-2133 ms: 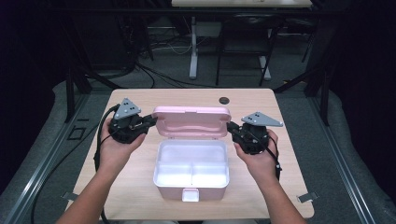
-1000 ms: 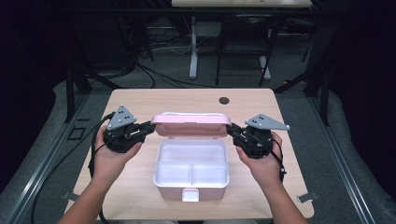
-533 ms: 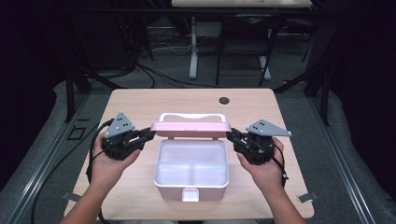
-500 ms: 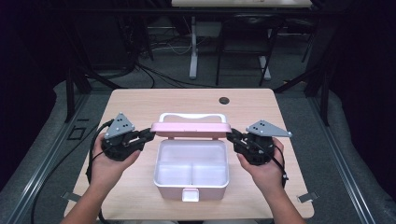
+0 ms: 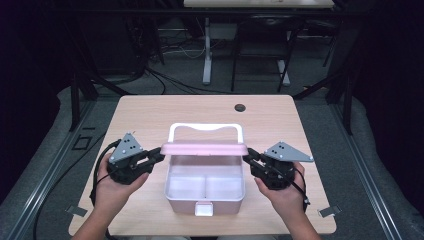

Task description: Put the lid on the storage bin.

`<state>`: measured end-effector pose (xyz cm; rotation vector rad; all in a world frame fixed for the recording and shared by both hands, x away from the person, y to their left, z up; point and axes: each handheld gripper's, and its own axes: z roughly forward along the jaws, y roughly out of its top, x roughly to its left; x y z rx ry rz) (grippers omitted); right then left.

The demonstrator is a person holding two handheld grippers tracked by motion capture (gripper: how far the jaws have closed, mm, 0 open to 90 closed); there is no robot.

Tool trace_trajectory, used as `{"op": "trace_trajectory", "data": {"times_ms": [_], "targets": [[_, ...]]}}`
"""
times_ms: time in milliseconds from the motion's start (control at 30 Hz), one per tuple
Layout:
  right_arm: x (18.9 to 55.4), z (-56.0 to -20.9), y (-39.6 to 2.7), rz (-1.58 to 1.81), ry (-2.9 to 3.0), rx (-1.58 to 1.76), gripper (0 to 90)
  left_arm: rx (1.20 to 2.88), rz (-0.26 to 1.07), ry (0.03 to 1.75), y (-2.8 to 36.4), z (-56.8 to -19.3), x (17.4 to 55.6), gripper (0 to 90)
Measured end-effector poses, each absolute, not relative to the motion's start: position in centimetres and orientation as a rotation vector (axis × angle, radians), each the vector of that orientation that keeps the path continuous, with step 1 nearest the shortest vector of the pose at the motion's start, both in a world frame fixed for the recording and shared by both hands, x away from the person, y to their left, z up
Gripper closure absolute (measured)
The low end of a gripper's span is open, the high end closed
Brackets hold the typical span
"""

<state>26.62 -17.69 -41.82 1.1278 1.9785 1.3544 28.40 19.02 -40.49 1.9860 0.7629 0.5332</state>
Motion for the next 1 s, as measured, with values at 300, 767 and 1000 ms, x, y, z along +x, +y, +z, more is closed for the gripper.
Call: {"op": "trace_trajectory", "data": {"times_ms": [300, 767, 1000], "targets": [[25.4, -43.1, -17.9, 1.378, 1.980, 1.094, 76.5, 1.996, 0.540, 0.741, 19.2, -41.6, 27.4, 78.1], [24.2, -44.5, -18.1, 1.382, 2.025, 1.110, 75.4, 1.998, 0.531, 0.740, 19.3, -43.0, 26.0, 76.3], [23.3, -45.1, -18.1, 1.365, 2.046, 1.102, 77.3, 2.009, 0.504, 0.745, 19.8, -43.8, 25.5, 76.1]]}}
